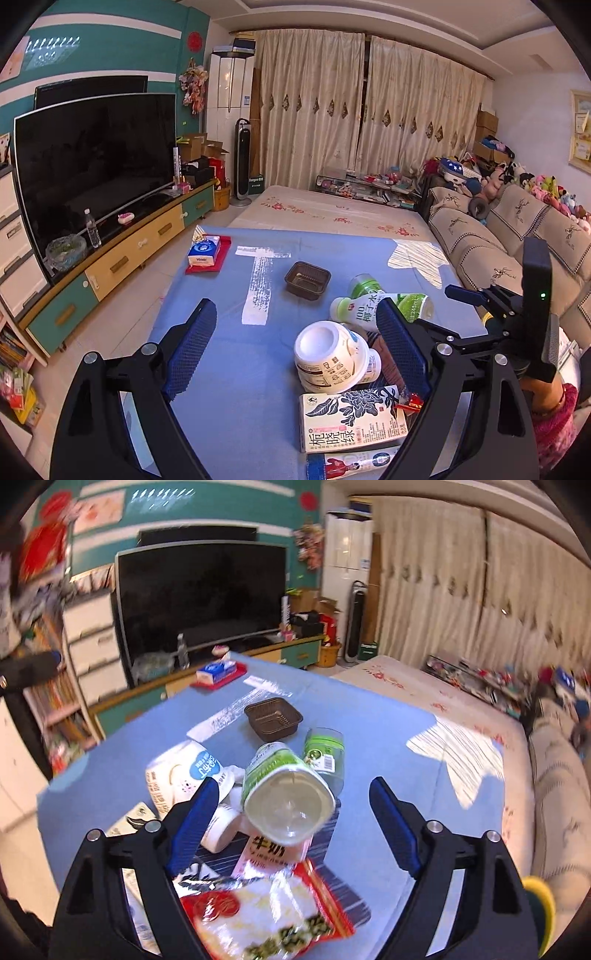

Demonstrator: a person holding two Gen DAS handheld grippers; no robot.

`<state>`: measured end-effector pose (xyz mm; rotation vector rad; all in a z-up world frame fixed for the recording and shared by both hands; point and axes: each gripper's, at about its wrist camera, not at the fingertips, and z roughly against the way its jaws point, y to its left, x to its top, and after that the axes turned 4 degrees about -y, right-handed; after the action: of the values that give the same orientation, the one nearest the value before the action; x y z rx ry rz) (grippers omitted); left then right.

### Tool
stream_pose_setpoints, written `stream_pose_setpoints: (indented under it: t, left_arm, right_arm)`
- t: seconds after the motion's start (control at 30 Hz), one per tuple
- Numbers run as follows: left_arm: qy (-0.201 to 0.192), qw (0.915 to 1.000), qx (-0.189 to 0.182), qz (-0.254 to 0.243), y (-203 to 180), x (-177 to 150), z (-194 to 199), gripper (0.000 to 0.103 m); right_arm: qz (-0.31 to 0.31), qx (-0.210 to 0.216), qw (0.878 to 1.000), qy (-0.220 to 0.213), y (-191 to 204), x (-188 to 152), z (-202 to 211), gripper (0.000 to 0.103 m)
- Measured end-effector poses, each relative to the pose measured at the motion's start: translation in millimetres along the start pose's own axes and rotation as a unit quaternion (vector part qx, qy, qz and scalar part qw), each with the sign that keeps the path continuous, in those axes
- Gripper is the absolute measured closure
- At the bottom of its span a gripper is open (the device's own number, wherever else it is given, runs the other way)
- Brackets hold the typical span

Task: Collect trash
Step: 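Move both grippers back over the table, then grasp the clear plastic container with the right gripper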

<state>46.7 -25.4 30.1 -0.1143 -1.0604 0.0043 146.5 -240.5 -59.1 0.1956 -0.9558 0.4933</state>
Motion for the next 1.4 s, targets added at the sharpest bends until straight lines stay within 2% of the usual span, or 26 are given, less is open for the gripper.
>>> stream_pose_setpoints:
  t: [0.13,0.33,0.37,0.43,0.53,0.77,0.87,1.07,1.4]
  left_arm:
    - [0.006,1.0000,-0.003,0.006,0,-1,-8,0.016]
    - [0.012,0.9999,-0.007,0.000,-6,-4,-17,0.016]
    - [0.013,0.9999,-0.008,0.000,-6,-5,-18,0.016]
    - [0.016,0.9998,-0.009,-0.001,-8,-7,-21,0.016]
    - [0.019,0.9997,-0.012,-0.002,-12,-8,-25,0.016]
    - [0.017,0.9997,-0.015,-0.006,-17,-12,-25,0.016]
    - [0.015,0.9997,-0.015,-0.008,-17,-13,-23,0.016]
    - [0.014,0.9997,-0.017,-0.011,-22,-13,-24,0.016]
    - [0.020,0.9990,-0.031,-0.026,-37,-18,-28,0.016]
  right_arm:
    - [0.024,0.004,0.999,0.029,1,0,-25,0.022]
    - [0.054,0.013,0.998,0.031,4,-6,-38,0.023]
    - [0.056,0.016,0.998,0.032,4,-8,-39,0.032]
    - [0.055,0.028,0.997,0.040,3,-10,-41,0.042]
    - [0.054,0.021,0.997,0.043,2,-12,-41,0.043]
    - [-0.020,0.063,0.997,0.037,-11,-6,-28,0.044]
    - [-0.055,0.087,0.994,0.031,-17,-1,-19,0.045]
    - [-0.118,0.111,0.987,0.017,-35,12,-6,0.047]
    - [-0.160,0.078,0.983,-0.039,-71,36,35,0.049]
